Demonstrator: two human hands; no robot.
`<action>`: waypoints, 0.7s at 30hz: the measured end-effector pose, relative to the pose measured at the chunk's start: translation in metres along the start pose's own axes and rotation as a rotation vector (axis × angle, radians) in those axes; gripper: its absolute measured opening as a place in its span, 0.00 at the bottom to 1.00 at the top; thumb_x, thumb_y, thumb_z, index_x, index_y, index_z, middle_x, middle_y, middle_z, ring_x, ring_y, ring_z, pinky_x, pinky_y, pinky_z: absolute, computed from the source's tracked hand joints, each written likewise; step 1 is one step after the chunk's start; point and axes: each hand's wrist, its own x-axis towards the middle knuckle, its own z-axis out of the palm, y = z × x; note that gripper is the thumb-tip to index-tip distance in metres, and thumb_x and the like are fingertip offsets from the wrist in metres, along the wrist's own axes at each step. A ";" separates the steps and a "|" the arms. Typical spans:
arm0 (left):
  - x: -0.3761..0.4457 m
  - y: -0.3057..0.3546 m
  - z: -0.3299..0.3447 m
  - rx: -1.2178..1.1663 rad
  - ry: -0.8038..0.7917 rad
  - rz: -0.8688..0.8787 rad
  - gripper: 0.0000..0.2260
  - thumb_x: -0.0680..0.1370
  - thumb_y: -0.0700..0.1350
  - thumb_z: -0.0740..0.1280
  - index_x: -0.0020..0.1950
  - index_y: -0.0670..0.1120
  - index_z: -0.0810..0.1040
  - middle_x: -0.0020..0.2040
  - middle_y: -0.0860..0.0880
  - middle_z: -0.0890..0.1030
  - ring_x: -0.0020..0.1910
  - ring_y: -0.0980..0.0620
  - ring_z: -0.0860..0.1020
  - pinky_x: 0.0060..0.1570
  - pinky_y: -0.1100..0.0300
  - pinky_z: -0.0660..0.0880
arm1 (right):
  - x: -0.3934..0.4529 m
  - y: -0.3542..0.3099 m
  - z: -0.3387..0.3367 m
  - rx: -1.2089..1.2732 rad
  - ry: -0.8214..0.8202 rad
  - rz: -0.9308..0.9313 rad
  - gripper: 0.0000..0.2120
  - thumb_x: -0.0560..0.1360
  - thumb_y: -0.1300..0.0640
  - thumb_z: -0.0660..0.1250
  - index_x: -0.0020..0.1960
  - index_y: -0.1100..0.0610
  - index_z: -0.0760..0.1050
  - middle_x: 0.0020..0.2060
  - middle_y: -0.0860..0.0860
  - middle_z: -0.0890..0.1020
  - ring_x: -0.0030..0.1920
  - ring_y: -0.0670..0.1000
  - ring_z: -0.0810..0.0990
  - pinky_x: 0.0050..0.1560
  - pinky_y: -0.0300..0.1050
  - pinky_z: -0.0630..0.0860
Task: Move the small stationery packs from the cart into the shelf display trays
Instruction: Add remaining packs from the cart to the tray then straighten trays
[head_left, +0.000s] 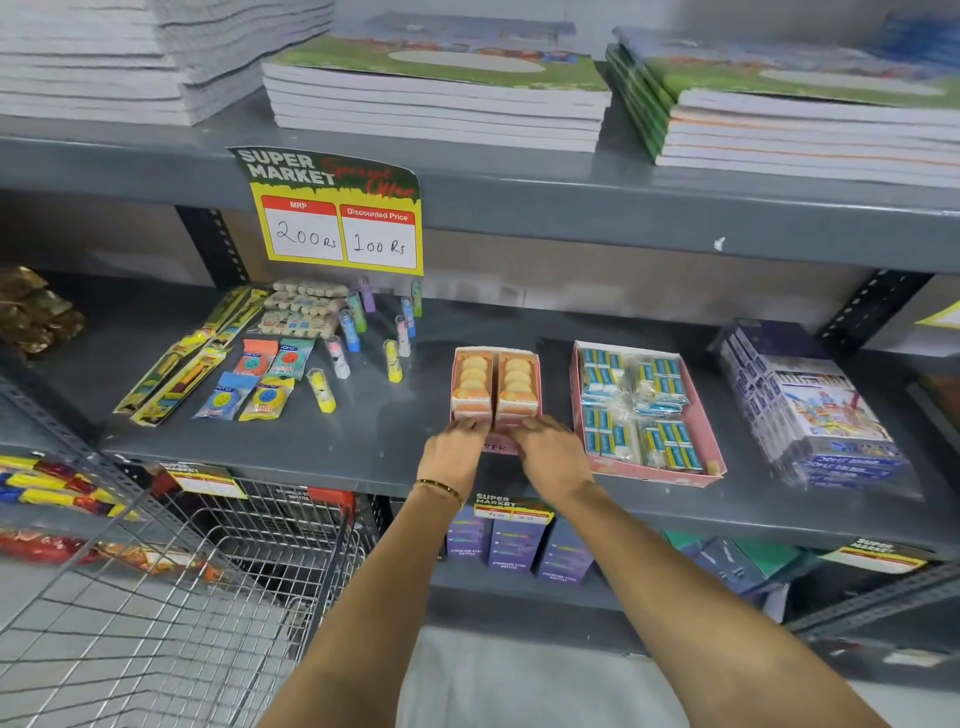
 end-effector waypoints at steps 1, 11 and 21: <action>-0.001 -0.001 0.001 -0.006 0.007 0.000 0.19 0.78 0.38 0.62 0.68 0.49 0.65 0.65 0.45 0.74 0.60 0.44 0.76 0.56 0.51 0.76 | 0.000 0.000 0.001 -0.005 0.002 -0.002 0.17 0.78 0.60 0.62 0.66 0.50 0.73 0.62 0.51 0.79 0.61 0.53 0.77 0.62 0.47 0.75; -0.002 -0.005 0.001 0.003 0.005 0.013 0.17 0.79 0.39 0.60 0.68 0.49 0.66 0.65 0.44 0.75 0.60 0.43 0.76 0.59 0.52 0.74 | 0.002 -0.004 0.003 -0.013 -0.014 0.032 0.17 0.77 0.60 0.64 0.65 0.52 0.73 0.60 0.53 0.80 0.59 0.54 0.79 0.60 0.47 0.76; -0.007 -0.006 -0.002 -0.027 -0.032 0.012 0.18 0.80 0.38 0.57 0.69 0.48 0.65 0.64 0.43 0.74 0.59 0.42 0.76 0.58 0.51 0.74 | 0.001 -0.005 0.000 0.013 -0.012 0.042 0.14 0.78 0.58 0.63 0.63 0.54 0.75 0.59 0.53 0.80 0.58 0.54 0.79 0.60 0.48 0.76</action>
